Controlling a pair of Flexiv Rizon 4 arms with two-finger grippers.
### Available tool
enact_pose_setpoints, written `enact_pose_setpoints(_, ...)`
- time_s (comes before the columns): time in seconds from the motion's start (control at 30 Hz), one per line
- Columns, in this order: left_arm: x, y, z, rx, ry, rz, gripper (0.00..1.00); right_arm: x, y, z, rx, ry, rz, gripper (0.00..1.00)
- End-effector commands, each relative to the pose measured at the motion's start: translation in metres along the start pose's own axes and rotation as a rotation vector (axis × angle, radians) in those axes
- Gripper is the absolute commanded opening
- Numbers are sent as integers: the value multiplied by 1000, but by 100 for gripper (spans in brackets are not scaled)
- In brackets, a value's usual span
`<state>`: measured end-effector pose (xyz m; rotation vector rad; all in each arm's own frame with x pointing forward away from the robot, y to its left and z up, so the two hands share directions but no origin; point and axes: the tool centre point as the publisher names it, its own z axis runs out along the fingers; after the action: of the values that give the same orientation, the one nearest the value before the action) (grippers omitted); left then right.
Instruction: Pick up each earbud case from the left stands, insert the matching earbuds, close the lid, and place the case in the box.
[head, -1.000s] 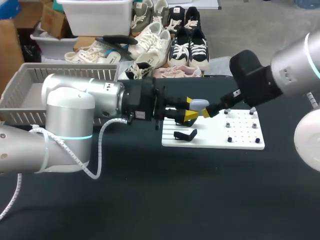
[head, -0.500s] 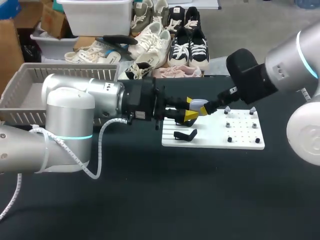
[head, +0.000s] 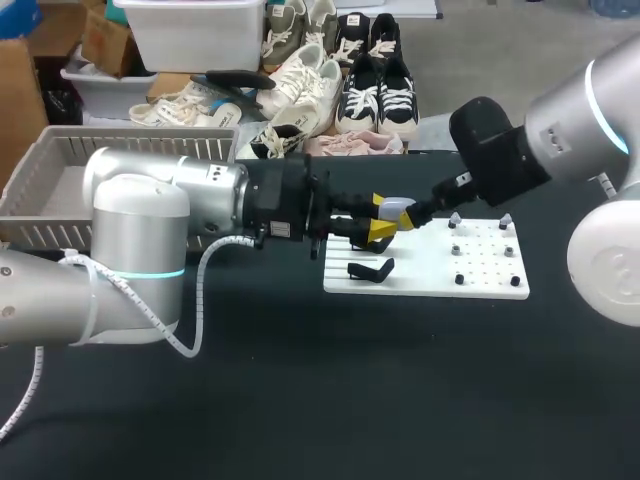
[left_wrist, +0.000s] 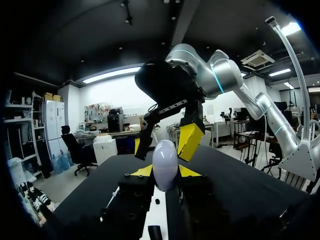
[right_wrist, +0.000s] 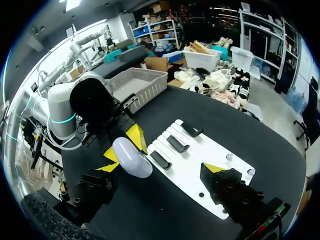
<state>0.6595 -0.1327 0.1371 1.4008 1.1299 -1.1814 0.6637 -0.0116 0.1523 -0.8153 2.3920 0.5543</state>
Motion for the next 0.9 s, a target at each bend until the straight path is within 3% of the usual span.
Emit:
enact_pose_setpoints(0.03, 1, 1, 1, 6, -1, 0, 0, -2, 0, 1, 14, 3, 4, 100)
enact_pose_setpoints(0.6, 1, 1, 1, 6, -1, 0, 0, -20, 1, -17, 16, -46, 3, 100)
enact_pose_setpoints(0.8, 1, 1, 1, 6, -1, 0, 0, -34, -6, -43, 146, -44, -84, 100)
enact_pose_setpoints(0.9, 1, 1, 1, 6, -1, 0, 0, -37, -18, -55, 255, 9, -114, 100)
